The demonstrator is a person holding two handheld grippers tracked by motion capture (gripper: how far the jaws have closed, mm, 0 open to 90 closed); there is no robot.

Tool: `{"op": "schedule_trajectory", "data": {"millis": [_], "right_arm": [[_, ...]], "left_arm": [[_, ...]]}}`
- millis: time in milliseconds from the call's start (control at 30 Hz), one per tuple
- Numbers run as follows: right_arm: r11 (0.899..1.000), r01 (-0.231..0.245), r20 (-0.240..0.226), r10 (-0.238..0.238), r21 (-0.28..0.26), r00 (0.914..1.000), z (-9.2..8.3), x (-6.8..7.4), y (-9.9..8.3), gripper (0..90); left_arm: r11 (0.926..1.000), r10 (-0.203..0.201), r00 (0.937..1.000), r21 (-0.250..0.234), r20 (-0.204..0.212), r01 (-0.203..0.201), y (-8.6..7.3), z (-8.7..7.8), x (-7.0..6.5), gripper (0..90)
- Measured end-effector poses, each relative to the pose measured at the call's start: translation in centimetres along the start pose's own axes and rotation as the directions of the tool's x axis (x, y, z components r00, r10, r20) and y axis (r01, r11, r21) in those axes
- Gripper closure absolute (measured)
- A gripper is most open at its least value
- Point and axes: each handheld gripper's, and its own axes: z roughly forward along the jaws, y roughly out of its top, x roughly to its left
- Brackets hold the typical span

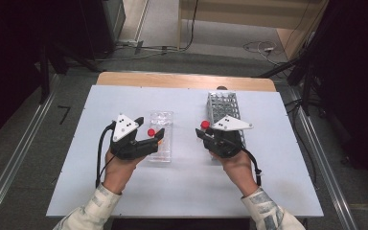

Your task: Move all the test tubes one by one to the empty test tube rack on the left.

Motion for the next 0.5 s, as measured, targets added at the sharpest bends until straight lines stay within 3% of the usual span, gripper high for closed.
{"op": "schedule_trajectory", "data": {"millis": [500], "right_arm": [[1.0,-0.004,-0.019,0.004,-0.008,0.9998,-0.65,0.49,-0.26,71.1]], "left_arm": [[1.0,0.001,1.0,0.0,0.0,-0.001,-0.02,-0.03,0.02,23.1]]}}
